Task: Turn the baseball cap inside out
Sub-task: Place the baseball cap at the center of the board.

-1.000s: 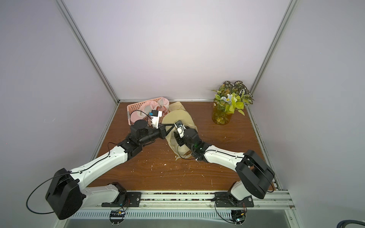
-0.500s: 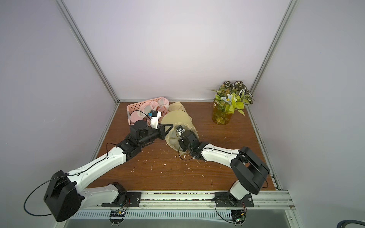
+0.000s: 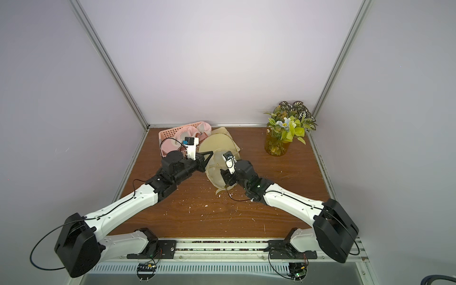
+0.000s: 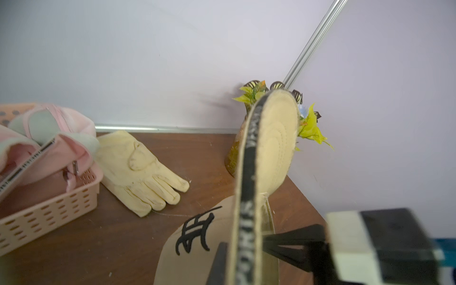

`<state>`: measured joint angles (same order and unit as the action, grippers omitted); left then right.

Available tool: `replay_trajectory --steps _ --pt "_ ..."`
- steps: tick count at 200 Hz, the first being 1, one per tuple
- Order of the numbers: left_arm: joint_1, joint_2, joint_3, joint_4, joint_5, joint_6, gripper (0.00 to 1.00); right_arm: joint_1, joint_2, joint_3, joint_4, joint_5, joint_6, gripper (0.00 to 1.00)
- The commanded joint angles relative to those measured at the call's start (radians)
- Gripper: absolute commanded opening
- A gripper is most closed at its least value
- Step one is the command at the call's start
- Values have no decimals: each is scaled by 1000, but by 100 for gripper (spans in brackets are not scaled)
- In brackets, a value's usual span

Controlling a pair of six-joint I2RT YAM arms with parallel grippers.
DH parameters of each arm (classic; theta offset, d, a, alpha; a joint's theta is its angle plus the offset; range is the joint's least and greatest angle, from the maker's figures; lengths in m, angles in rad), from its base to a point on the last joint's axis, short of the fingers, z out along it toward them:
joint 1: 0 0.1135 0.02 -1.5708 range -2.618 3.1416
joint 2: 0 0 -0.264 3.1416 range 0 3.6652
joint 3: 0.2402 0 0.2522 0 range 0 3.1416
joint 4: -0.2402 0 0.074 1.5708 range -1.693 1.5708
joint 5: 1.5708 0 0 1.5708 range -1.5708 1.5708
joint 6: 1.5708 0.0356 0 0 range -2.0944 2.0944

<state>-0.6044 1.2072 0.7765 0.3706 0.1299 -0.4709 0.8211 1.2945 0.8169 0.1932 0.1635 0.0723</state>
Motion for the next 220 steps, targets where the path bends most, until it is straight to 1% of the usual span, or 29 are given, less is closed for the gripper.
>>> replay_trajectory --steps 1,16,25,35,45,71,78,90,105,124,142,163,174,220 --pt "18 -5 -96 281 -14 119 2 -43 -87 -17 36 -81 107 75" --pt "41 -2 -181 474 -14 105 0 -96 -132 -12 6 -167 185 75" --pt "58 8 -201 538 12 127 0 -134 -156 -7 -6 -242 230 75" --pt "73 15 -194 536 53 185 0 -172 -184 -8 -8 -307 281 75" --pt "74 20 -185 528 52 246 0 -200 -212 -12 -12 -350 330 74" --pt "75 34 -196 597 56 375 0 -255 -242 48 -110 -390 456 72" --pt "74 38 -195 606 76 417 0 -274 -239 70 -144 -408 506 70" --pt "74 45 -195 621 96 467 0 -319 -228 97 -164 -474 609 66" --pt "75 58 -201 651 154 538 0 -355 -221 93 -123 -566 727 64" --pt "74 70 -207 690 212 605 0 -394 -222 73 -68 -628 855 61" --pt "73 78 -216 723 261 670 0 -428 -224 40 12 -687 966 61" --pt "74 79 -219 745 281 693 0 -433 -206 35 57 -735 1020 62" --pt "71 80 -220 746 298 710 0 -434 -197 35 71 -741 1032 62" --pt "51 83 -211 750 307 747 0 -435 -165 34 105 -748 1063 62"
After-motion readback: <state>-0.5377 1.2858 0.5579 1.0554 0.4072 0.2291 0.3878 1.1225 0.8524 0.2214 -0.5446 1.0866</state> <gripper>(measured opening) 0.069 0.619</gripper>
